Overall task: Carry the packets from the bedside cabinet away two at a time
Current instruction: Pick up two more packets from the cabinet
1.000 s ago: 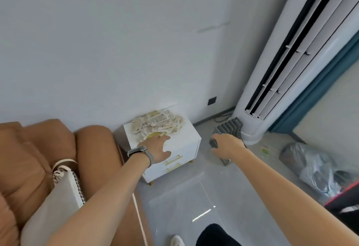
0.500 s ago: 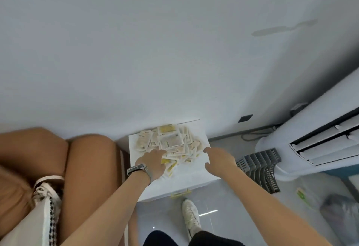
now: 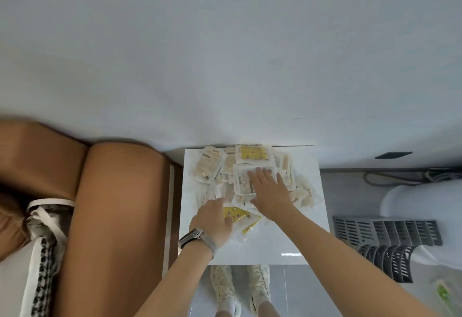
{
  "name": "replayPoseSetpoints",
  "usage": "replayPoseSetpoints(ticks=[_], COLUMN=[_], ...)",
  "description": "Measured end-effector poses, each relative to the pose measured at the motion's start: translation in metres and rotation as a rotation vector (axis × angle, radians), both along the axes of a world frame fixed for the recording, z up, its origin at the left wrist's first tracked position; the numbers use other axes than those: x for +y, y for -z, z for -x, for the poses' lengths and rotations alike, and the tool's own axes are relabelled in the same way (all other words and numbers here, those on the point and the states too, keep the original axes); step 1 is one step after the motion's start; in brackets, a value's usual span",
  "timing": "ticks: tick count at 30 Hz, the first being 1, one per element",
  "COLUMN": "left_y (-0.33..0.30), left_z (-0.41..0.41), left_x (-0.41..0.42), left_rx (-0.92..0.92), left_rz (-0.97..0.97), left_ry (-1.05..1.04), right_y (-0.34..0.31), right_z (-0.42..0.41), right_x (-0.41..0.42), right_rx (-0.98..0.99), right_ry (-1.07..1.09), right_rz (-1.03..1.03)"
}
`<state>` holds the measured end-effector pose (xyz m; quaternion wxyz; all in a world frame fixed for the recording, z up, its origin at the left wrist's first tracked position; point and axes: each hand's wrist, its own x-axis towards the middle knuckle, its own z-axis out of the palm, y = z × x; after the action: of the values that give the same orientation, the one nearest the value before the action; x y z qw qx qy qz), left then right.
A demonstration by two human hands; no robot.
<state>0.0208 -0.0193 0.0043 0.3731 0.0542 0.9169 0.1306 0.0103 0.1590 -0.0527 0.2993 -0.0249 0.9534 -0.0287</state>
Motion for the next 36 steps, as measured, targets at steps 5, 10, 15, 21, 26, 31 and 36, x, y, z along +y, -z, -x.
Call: replayPoseSetpoints(ticks=[5,10,15,21,26,31,36], left_y=[0.028,0.022,0.007,0.005,0.012,0.015,0.016], left_z=[-0.008,-0.004,0.006,0.000,0.000,-0.002,-0.008], left_x=[0.001,0.016,0.030,0.030,0.004,-0.008,-0.013], left_rx=[-0.114,-0.192,-0.343,-0.509,-0.409,-0.435,-0.485], left_rz=[-0.118,-0.397,-0.768,-1.088,-1.041,-1.015,-1.015], left_ry=[-0.138,-0.561,-0.862,-1.224,-1.416,-1.411,-1.397], right_y=[0.034,0.011,-0.044,-0.061,-0.035,-0.001,0.005], right_z=[-0.014,-0.028,-0.028,-0.026,0.000,0.016,0.029], right_x=[0.004,0.008,0.011,0.008,0.019,0.008,0.001], right_rx=[0.313,0.449,0.236,-0.105,0.232,0.022,-0.019], right_ry=[0.018,0.119,0.793,0.717,0.722,0.412,0.272], right_rz=[-0.019,0.144,0.741,0.963,0.573,0.235,0.072])
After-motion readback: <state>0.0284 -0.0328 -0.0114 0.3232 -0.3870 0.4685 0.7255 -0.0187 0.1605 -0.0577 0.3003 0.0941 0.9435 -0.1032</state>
